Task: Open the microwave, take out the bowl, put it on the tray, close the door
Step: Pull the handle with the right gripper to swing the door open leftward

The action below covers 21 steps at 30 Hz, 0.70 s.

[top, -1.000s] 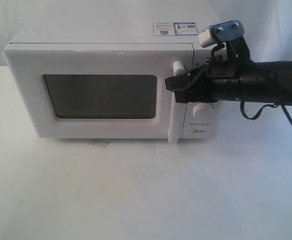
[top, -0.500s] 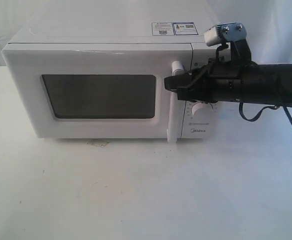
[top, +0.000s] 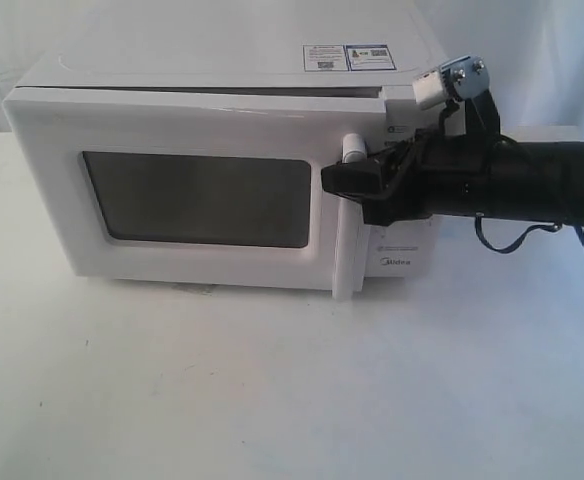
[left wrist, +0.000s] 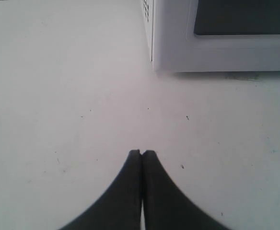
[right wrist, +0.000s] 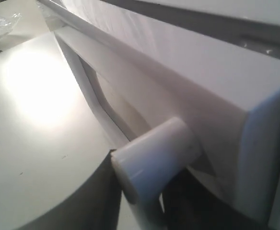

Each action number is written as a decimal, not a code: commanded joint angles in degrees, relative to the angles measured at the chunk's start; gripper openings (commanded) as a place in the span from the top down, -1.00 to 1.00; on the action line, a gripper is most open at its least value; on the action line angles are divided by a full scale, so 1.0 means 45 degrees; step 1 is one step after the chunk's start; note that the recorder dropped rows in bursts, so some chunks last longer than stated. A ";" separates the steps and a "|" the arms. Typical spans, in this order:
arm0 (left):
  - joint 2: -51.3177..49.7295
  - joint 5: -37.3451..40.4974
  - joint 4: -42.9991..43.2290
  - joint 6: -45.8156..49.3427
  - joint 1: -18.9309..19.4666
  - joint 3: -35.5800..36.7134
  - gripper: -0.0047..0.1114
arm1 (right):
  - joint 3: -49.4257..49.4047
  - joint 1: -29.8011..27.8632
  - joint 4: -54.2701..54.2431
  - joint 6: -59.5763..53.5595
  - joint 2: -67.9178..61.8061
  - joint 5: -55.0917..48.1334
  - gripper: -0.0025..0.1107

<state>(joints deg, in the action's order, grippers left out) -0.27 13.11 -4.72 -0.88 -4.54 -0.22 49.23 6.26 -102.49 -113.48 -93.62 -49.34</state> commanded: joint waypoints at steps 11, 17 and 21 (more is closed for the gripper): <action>0.0059 0.0044 0.0010 -0.0073 0.0017 0.0049 0.92 | -0.1411 0.0523 0.1949 0.0423 0.1563 -0.2863 0.73; 0.0059 0.0044 0.0010 -0.0073 0.0017 0.0049 0.92 | -0.2087 0.0523 0.2568 0.1701 0.2792 -0.2835 -0.03; 0.0059 0.0044 0.0010 -0.0073 0.0017 0.0049 0.92 | -0.2618 0.0523 0.4016 0.3042 0.4551 -0.1561 -0.02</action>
<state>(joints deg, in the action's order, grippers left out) -0.27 13.11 -4.72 -0.88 -4.54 -0.22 38.56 8.32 -87.48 -103.42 -77.12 -56.55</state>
